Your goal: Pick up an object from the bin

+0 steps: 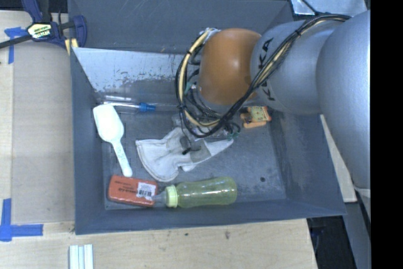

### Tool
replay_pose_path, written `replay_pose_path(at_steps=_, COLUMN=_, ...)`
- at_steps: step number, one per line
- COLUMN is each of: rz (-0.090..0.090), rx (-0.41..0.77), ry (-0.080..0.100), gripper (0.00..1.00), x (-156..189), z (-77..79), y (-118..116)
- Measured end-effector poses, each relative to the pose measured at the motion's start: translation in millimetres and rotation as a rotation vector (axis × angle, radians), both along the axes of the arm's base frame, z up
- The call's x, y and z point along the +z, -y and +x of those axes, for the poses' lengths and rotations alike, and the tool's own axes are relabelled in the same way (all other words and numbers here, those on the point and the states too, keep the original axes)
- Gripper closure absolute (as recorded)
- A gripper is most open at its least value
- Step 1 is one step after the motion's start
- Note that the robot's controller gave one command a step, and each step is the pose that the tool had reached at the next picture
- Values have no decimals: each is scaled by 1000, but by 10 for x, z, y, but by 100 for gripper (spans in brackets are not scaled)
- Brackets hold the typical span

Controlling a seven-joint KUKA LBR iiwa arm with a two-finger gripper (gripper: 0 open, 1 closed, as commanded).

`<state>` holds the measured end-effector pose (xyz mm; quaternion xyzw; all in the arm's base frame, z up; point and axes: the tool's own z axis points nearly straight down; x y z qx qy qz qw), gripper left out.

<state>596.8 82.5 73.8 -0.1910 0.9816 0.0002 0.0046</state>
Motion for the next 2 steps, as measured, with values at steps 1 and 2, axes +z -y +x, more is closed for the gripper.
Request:
replay_pose_path(at_steps=1, rz=-1, rx=-1, ry=-8, gripper=100, x=73, z=-19, y=3)
replay_pose_path(at_steps=2, rz=-3, rx=-1, ry=-13, gripper=100, x=290, z=-27, y=6)
